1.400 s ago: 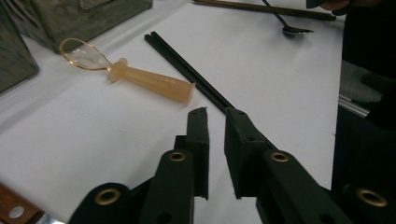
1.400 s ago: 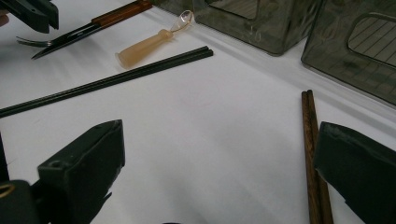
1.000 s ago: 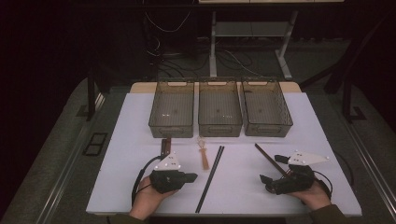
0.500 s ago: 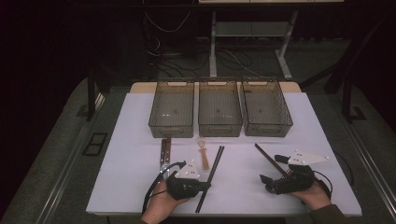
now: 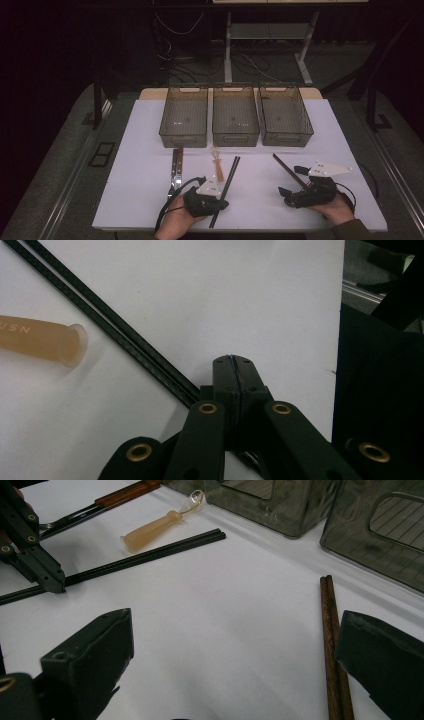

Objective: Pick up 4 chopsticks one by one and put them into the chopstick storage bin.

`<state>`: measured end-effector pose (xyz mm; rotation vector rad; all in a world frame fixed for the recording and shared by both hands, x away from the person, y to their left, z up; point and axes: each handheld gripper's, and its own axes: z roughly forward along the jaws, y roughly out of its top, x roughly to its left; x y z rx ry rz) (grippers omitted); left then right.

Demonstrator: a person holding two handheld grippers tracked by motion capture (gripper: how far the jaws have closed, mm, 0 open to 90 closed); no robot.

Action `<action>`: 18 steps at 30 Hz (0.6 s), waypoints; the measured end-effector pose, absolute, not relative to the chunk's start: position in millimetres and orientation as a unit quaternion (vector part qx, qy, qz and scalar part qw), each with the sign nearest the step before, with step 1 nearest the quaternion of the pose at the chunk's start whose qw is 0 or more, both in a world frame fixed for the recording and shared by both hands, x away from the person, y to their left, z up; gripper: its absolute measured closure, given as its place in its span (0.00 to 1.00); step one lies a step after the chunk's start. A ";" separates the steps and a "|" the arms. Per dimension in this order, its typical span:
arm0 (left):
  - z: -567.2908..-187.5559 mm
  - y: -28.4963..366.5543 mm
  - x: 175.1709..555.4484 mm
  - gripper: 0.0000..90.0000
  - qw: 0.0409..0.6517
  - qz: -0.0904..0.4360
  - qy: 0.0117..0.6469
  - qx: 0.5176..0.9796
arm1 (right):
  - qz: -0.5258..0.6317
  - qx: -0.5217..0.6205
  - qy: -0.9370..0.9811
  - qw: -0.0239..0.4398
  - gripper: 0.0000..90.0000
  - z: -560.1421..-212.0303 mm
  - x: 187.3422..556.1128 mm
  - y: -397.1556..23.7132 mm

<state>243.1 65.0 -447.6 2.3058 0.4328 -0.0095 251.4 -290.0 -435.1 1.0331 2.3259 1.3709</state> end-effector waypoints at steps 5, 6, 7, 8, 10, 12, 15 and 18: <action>-448.3 64.3 243.1 0.99 0.386 -0.005 0.169 0.907 | 0.471 0.355 0.798 0.125 0.03 -435.1 251.4 -290.1; -448.4 64.3 243.1 0.99 0.386 -0.006 0.170 0.907 | 0.471 0.355 0.798 0.125 0.03 -435.1 251.3 -290.1; -448.1 64.5 243.0 0.99 0.385 -0.006 0.169 0.907 | 0.471 0.355 0.798 0.125 0.03 -435.1 251.4 -290.2; -447.7 64.6 242.9 0.99 0.383 -0.005 0.169 0.908 | 0.471 0.355 0.798 0.125 0.03 -435.1 251.4 -290.1; -447.6 64.7 242.8 0.99 0.383 -0.005 0.170 0.908 | 0.471 0.355 0.798 0.125 0.03 -435.1 251.3 -290.2; -447.4 65.1 242.4 0.99 0.381 -0.006 0.173 0.908 | 0.471 0.355 0.798 0.125 0.03 -435.1 251.3 -290.2; -446.7 65.8 242.2 0.99 0.378 -0.003 0.173 0.909 | 0.470 0.355 0.798 0.126 0.03 -435.1 251.4 -290.2; -446.3 66.3 242.2 0.99 0.376 -0.001 0.174 0.910 | 0.471 0.355 0.798 0.126 0.03 -435.1 251.3 -290.1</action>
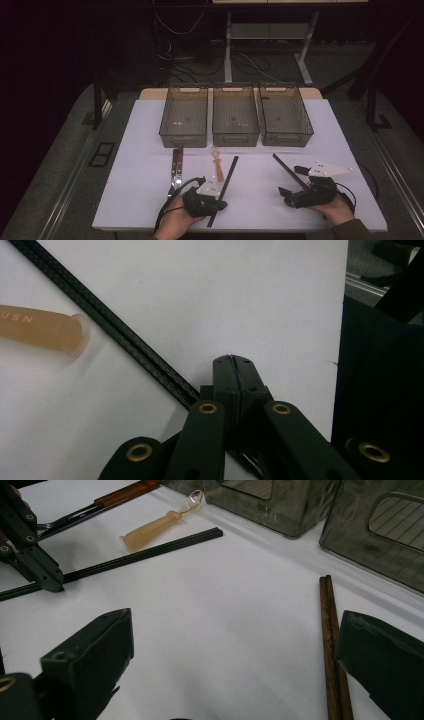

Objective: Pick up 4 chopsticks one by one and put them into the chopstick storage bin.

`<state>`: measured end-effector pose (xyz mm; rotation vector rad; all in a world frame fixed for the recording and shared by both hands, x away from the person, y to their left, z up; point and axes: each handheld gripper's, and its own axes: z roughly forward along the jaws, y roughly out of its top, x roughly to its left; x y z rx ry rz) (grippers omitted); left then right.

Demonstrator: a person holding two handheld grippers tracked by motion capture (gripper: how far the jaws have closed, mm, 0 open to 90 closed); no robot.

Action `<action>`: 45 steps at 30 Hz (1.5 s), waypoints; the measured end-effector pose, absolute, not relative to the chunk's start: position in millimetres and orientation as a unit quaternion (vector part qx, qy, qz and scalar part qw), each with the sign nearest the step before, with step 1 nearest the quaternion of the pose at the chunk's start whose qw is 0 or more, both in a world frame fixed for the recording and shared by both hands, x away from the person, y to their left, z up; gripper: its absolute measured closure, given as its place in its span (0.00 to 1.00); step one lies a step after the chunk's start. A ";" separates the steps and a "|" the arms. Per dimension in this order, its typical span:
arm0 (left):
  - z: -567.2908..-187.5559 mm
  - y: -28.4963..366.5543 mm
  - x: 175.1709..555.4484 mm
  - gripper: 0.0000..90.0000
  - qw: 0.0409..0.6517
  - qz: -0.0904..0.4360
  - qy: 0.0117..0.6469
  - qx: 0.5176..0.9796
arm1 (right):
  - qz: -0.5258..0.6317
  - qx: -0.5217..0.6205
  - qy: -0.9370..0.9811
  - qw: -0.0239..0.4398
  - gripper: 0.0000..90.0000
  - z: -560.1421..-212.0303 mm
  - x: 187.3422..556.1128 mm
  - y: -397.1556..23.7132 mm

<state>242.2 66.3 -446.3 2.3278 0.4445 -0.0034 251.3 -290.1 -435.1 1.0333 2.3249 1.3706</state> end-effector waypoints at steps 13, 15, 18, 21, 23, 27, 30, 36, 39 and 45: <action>-444.0 69.9 242.1 0.99 0.363 0.009 0.171 0.916 | 0.471 0.355 0.798 0.125 0.03 -435.0 251.1 -290.3; -443.6 70.3 241.7 0.99 0.361 0.011 0.172 0.917 | 0.471 0.355 0.798 0.125 0.03 -434.9 251.0 -290.3; -443.4 71.0 241.0 0.99 0.361 0.011 0.176 0.916 | 0.471 0.356 0.797 0.126 0.03 -434.9 251.1 -290.4; -442.9 72.1 241.1 0.99 0.358 0.013 0.176 0.917 | 0.471 0.357 0.797 0.126 0.03 -434.8 251.1 -290.6; -441.9 73.6 242.0 0.99 0.351 0.015 0.169 0.921 | 0.471 0.357 0.797 0.126 0.03 -434.8 251.0 -290.6; -441.1 75.1 241.3 0.99 0.347 0.017 0.171 0.922 | 0.471 0.357 0.797 0.127 0.03 -434.8 251.1 -290.6; -440.5 76.1 241.3 0.99 0.344 0.024 0.170 0.923 | 0.471 0.357 0.797 0.127 0.03 -434.8 251.1 -290.8; -439.5 78.2 241.2 0.99 0.339 0.030 0.175 0.924 | 0.471 0.357 0.797 0.127 0.03 -434.8 251.1 -290.9; -438.9 79.9 241.8 0.99 0.335 0.034 0.176 0.925 | 0.471 0.357 0.797 0.127 0.03 -434.7 251.1 -291.0; -437.8 84.3 243.5 0.99 0.328 0.042 0.181 0.926 | 0.471 0.357 0.796 0.128 0.03 -434.6 251.1 -291.2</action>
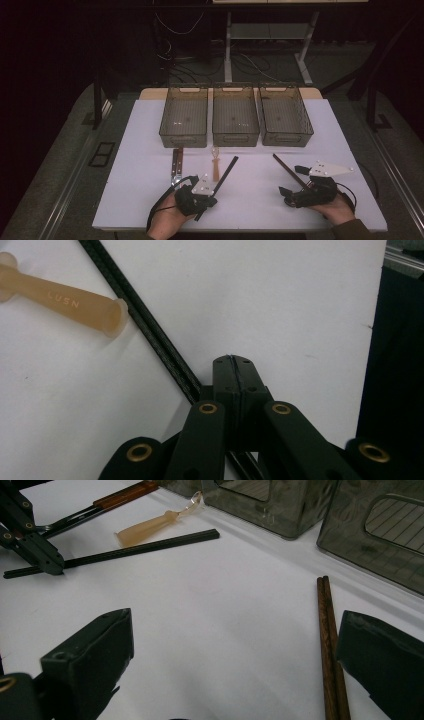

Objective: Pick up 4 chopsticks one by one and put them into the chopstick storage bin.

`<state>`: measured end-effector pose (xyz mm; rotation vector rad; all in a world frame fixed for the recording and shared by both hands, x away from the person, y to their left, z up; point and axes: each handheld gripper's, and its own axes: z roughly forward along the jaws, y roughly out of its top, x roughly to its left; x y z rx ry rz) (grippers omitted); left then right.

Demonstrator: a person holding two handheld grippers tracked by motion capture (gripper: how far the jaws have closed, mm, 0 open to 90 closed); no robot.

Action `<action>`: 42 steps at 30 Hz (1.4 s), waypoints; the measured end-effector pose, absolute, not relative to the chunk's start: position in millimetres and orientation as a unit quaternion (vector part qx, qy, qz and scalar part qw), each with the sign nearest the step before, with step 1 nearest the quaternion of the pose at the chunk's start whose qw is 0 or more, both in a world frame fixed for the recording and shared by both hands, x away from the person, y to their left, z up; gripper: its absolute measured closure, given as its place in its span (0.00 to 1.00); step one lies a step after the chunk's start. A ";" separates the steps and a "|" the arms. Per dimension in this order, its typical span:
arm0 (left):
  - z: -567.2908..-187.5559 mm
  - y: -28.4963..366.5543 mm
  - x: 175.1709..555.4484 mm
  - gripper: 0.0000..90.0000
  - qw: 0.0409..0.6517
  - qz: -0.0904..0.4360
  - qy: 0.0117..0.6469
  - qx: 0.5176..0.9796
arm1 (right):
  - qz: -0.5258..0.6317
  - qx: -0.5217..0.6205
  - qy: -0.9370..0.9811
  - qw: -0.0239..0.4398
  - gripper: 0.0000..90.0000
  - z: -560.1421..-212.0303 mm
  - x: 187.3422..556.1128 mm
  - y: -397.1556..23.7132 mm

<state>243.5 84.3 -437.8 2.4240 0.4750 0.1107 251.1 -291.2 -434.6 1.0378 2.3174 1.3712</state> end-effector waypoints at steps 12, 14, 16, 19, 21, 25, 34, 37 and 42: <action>-436.7 89.7 245.8 0.99 0.320 0.053 0.189 0.927 | 0.471 0.357 0.796 0.127 0.03 -434.6 251.0 -291.2; -436.7 89.9 245.9 0.99 0.320 0.053 0.190 0.927 | 0.471 0.358 0.796 0.127 0.03 -434.5 251.0 -291.2; -436.8 90.3 246.1 0.99 0.320 0.054 0.189 0.927 | 0.471 0.357 0.796 0.127 0.03 -434.6 251.0 -291.2; -436.7 91.3 246.7 0.99 0.333 0.041 0.196 0.921 | 0.472 0.358 0.796 0.127 0.03 -434.4 250.9 -291.2; -433.8 92.1 248.2 0.97 0.348 0.039 0.198 0.915 | 0.471 0.357 0.796 0.127 0.03 -434.5 251.0 -291.2; -430.4 92.2 251.9 0.90 0.357 0.052 0.207 0.909 | 0.471 0.357 0.796 0.128 0.03 -434.7 251.1 -291.1; -428.5 95.6 266.4 0.88 0.369 0.082 0.246 0.893 | 0.470 0.359 0.796 0.127 0.03 -434.9 251.5 -290.8; -430.4 93.0 269.6 0.90 0.363 0.084 0.254 0.892 | 0.470 0.359 0.796 0.127 0.03 -435.0 251.6 -290.7; -433.7 90.7 271.1 0.90 0.356 0.083 0.260 0.894 | 0.470 0.359 0.796 0.128 0.03 -435.0 251.7 -290.8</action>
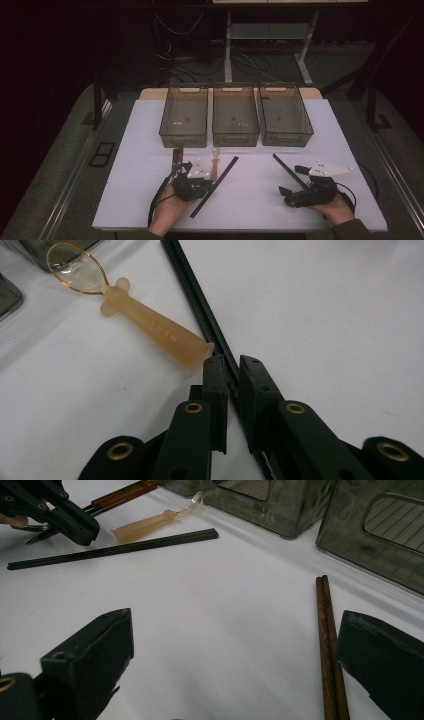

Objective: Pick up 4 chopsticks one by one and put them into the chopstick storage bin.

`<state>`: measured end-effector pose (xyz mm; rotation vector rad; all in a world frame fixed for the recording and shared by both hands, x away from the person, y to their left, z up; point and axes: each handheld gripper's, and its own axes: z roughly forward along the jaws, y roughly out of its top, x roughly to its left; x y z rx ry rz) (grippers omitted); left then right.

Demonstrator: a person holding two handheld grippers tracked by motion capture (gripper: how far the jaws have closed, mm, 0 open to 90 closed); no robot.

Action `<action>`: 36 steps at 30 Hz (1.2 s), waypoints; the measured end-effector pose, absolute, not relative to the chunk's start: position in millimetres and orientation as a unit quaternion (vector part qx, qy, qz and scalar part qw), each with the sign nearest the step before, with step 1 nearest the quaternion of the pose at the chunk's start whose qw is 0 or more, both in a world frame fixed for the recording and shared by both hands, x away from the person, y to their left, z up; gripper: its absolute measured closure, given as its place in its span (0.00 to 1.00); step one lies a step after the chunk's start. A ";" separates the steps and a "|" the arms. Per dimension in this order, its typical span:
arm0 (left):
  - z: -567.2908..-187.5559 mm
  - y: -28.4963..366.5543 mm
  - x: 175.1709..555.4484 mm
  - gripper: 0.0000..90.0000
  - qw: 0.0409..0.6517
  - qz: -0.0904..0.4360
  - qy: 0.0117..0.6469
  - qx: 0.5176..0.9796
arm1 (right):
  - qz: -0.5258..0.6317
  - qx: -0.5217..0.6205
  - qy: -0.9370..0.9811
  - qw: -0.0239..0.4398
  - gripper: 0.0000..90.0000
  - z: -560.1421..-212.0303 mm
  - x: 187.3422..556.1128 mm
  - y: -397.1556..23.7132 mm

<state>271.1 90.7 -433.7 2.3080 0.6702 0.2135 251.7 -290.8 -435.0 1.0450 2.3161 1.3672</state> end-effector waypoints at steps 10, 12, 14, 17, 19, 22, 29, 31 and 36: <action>-437.9 88.1 271.7 0.90 0.352 0.076 0.261 0.896 | 0.470 0.359 0.796 0.128 0.03 -434.9 251.7 -291.1; -438.5 87.6 271.6 0.90 0.350 0.076 0.260 0.897 | 0.470 0.359 0.796 0.128 0.03 -434.9 251.7 -291.1; -438.6 87.4 271.5 0.90 0.350 0.076 0.259 0.897 | 0.470 0.360 0.796 0.128 0.03 -434.9 251.6 -291.0; -440.2 85.8 270.9 0.90 0.348 0.076 0.258 0.898 | 0.469 0.359 0.796 0.128 0.03 -434.8 251.6 -291.0; -440.7 85.4 270.8 0.90 0.347 0.075 0.258 0.899 | 0.469 0.359 0.796 0.129 0.03 -434.8 251.5 -291.0; -441.9 84.1 270.4 0.90 0.347 0.074 0.257 0.899 | 0.470 0.359 0.796 0.129 0.03 -434.8 251.5 -291.1; -443.3 84.0 269.6 0.90 0.348 0.076 0.258 0.898 | 0.470 0.359 0.796 0.129 0.03 -434.8 251.4 -290.9; -443.8 84.1 269.3 0.90 0.350 0.074 0.261 0.897 | 0.470 0.358 0.796 0.129 0.03 -434.7 251.4 -291.0; -444.0 84.2 269.3 0.92 0.350 0.072 0.262 0.896 | 0.471 0.358 0.796 0.129 0.03 -434.7 251.5 -290.9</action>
